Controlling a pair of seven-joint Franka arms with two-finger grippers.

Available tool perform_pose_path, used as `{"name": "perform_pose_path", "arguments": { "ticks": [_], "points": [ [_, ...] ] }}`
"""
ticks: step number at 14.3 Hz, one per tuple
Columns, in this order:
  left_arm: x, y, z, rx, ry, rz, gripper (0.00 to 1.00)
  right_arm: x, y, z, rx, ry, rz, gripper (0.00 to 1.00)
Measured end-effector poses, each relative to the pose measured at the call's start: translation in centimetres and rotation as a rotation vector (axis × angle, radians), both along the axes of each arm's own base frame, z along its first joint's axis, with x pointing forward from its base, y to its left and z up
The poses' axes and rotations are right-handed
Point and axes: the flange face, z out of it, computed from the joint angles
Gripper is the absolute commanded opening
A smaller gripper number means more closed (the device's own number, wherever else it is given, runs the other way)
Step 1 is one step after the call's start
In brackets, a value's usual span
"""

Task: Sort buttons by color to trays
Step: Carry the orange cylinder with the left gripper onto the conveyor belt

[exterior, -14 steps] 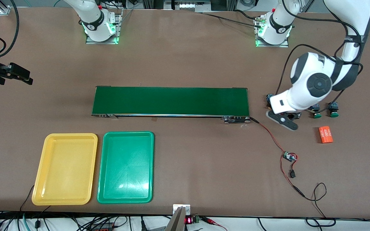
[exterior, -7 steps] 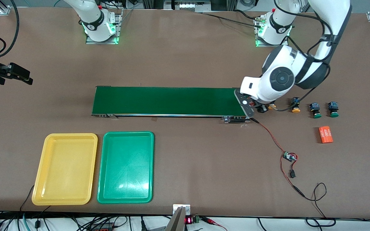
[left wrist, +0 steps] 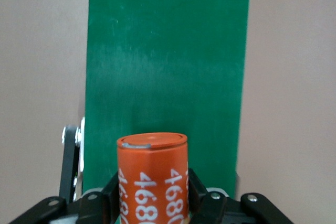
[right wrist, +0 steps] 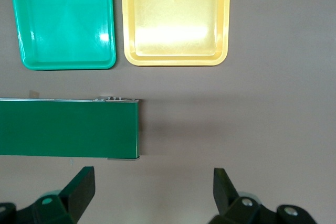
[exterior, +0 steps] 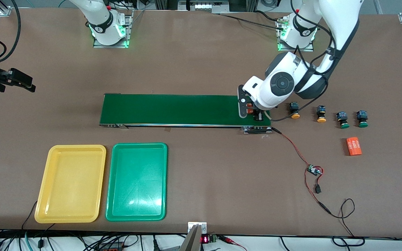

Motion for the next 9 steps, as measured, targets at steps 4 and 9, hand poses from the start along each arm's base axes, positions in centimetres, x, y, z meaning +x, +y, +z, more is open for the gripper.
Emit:
{"name": "perform_pose_path", "arguments": {
  "ticks": [4,9],
  "points": [
    [-0.7,0.2,-2.1,-0.02,-0.003,-0.007,1.0,0.0,0.0,0.0,-0.001,0.0,0.0,1.0],
    [-0.4,1.7,0.8,0.059,0.052,0.03,1.0,0.0,0.0,0.0,-0.001,-0.002,0.0,1.0]
  ]
}}
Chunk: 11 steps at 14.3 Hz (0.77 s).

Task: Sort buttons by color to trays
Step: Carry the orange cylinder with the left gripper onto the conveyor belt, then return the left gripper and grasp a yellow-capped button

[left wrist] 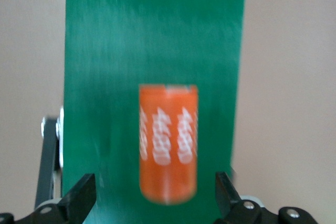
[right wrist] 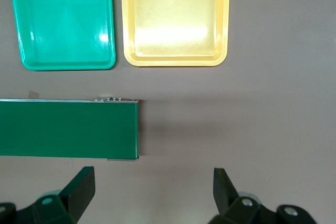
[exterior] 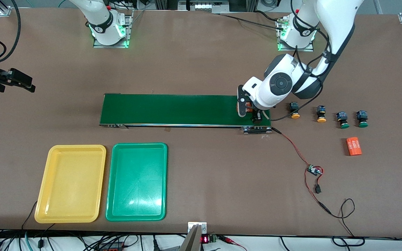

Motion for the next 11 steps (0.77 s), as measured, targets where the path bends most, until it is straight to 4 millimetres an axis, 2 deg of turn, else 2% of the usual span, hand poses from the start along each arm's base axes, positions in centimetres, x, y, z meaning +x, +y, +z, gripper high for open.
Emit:
{"name": "perform_pose_path", "arguments": {
  "ticks": [2,4,5,8,9,11],
  "points": [
    [0.3,1.6,3.3,0.08,0.023,0.12,1.0,0.0,0.0,0.0,0.0,-0.001,0.0,1.0],
    [0.7,4.1,5.6,0.151,0.028,0.3,1.0,0.0,0.0,0.0,0.0,-0.001,0.0,1.0],
    [1.4,5.9,6.1,0.173,0.027,0.407,1.0,0.0,0.0,0.0,0.0,-0.002,0.0,1.0],
    [3.8,13.3,6.3,0.222,0.039,0.742,1.0,0.0,0.0,0.0,0.0,-0.002,0.0,1.0],
    [4.3,15.0,6.5,0.247,0.048,0.859,1.0,0.0,0.0,0.0,0.0,-0.002,0.0,1.0],
    [4.8,17.1,7.4,0.3,0.066,1.052,1.0,0.0,0.0,0.0,0.0,-0.003,0.0,1.0]
  ]
}}
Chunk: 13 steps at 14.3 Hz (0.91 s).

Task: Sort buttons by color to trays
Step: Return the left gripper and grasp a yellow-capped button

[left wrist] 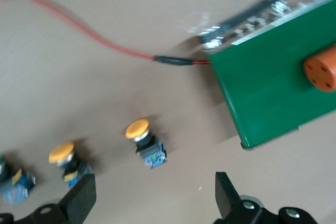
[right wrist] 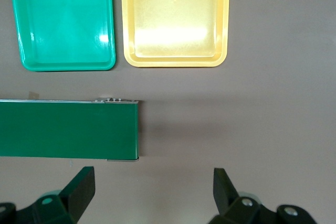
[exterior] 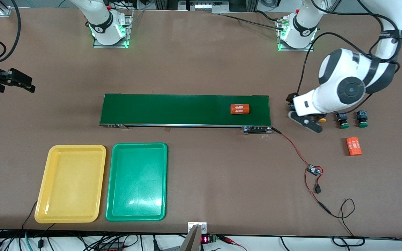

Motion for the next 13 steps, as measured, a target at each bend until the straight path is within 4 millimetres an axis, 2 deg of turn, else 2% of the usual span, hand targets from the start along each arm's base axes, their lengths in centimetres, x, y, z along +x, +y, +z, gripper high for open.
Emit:
{"name": "perform_pose_path", "arguments": {
  "ticks": [2,4,5,7,9,13],
  "points": [
    [0.3,3.0,0.5,0.026,0.051,0.102,1.0,0.0,0.0,0.0,0.0,0.0,0.0,1.0],
    [0.3,6.0,-0.7,0.032,0.11,0.172,1.0,0.0,0.0,0.0,0.0,0.0,0.0,1.0],
    [0.4,6.7,-1.5,0.036,0.126,0.21,1.0,0.0,0.0,0.0,0.0,0.0,0.0,1.0],
    [0.1,6.7,-3.1,0.057,0.147,0.29,1.0,0.0,0.0,0.0,0.0,0.0,0.0,1.0],
    [-0.8,6.0,-5.7,0.066,0.131,0.341,1.0,0.0,0.0,0.0,0.0,0.0,0.0,1.0],
    [-4.7,4.9,-12.5,0.028,0.046,0.36,1.0,0.0,0.0,0.0,0.0,0.0,0.0,1.0]
  ]
}}
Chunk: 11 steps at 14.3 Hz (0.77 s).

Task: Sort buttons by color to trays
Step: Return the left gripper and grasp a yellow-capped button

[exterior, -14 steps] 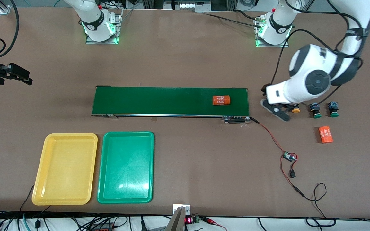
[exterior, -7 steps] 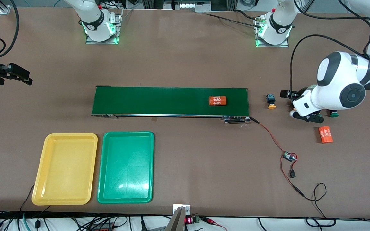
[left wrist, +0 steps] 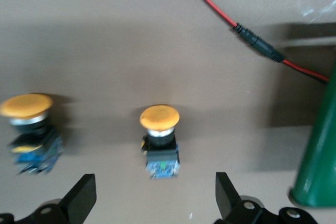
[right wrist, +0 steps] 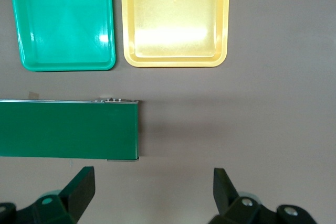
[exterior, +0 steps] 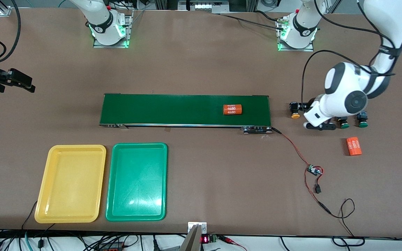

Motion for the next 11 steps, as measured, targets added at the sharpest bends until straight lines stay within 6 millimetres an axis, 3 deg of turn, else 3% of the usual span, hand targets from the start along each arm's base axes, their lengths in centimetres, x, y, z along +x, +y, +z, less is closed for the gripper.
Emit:
{"name": "perform_pose_path", "arguments": {
  "ticks": [4,5,6,8,10,11],
  "points": [
    [-3.1,-0.5,-3.6,-0.021,-0.053,0.004,1.0,0.0,0.0,0.0,0.0,0.0,0.0,1.0],
    [-3.6,-0.6,-4.3,-0.028,-0.067,0.007,0.89,0.0,0.0,0.0,0.0,0.0,0.0,1.0],
    [-4.0,-0.6,-5.0,-0.036,-0.075,0.012,0.65,0.0,0.0,0.0,0.0,0.0,0.0,1.0],
    [-4.2,-0.2,-6.0,-0.047,-0.074,0.028,0.37,0.0,0.0,0.0,0.0,0.0,0.0,1.0],
    [-4.0,0.3,-5.9,-0.045,-0.076,0.038,0.22,0.0,0.0,0.0,0.0,0.0,0.0,1.0],
    [-3.8,0.5,-5.6,-0.041,-0.076,0.039,0.22,0.0,0.0,0.0,0.0,0.0,0.0,1.0]
  ]
}}
